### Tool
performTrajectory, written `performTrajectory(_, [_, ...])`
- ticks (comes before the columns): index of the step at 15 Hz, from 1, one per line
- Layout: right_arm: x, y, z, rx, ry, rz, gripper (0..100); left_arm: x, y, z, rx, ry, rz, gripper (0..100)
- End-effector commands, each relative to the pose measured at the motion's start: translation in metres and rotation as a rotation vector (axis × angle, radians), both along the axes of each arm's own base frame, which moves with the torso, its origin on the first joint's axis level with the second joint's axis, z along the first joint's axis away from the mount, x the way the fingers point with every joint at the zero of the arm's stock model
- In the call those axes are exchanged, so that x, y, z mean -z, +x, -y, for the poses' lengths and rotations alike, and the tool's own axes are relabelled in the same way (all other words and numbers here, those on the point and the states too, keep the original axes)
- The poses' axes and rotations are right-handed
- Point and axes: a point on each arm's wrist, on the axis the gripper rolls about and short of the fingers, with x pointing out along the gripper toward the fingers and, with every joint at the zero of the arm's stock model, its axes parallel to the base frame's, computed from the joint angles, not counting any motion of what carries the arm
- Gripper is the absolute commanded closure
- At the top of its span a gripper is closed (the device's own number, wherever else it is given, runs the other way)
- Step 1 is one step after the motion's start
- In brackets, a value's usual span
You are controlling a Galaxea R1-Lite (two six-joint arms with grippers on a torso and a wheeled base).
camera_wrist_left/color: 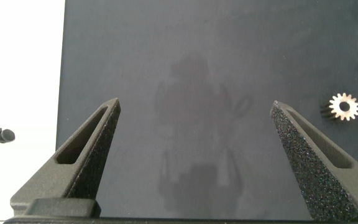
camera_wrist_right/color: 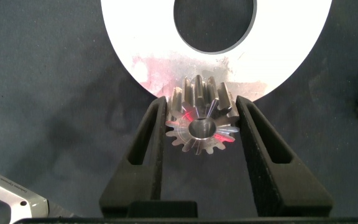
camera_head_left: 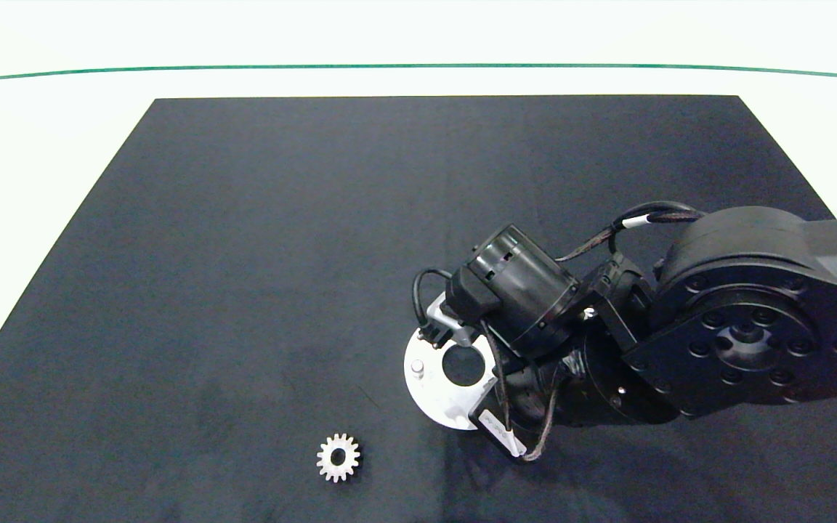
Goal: Install three planetary gears onto the carrier pins
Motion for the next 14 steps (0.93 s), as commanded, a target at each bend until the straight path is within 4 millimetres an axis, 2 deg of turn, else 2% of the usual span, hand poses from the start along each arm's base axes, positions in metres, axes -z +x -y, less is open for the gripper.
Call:
performTrajectory(1, [0.000, 0.001, 0.001, 0.005, -0.002, 0.000, 0, -0.001, 0.000, 0.000, 0.001, 0.002, -0.001, 0])
performTrajectory(8, [-0.006, -0.001, 0.006, 0.010, 0.007, 0.000, 0, 0.000, 0.001, 0.000, 0.003, 0.002, -0.008, 0])
performTrajectory(12, [-0.048, -0.023, 0.034, 0.026, 0.118, 0.041, 0, 0.002, 0.002, 0.000, 0.001, 0.001, -0.015, 0])
performTrajectory(13, [-0.058, -0.024, 0.046, 0.047, 0.137, 0.061, 0, 0.002, 0.001, 0.000, 0.001, 0.001, -0.011, 0])
performTrajectory(14, [-0.059, -0.019, 0.058, 0.087, 0.134, 0.061, 0, 0.002, 0.001, 0.000, 0.001, 0.002, -0.011, 0])
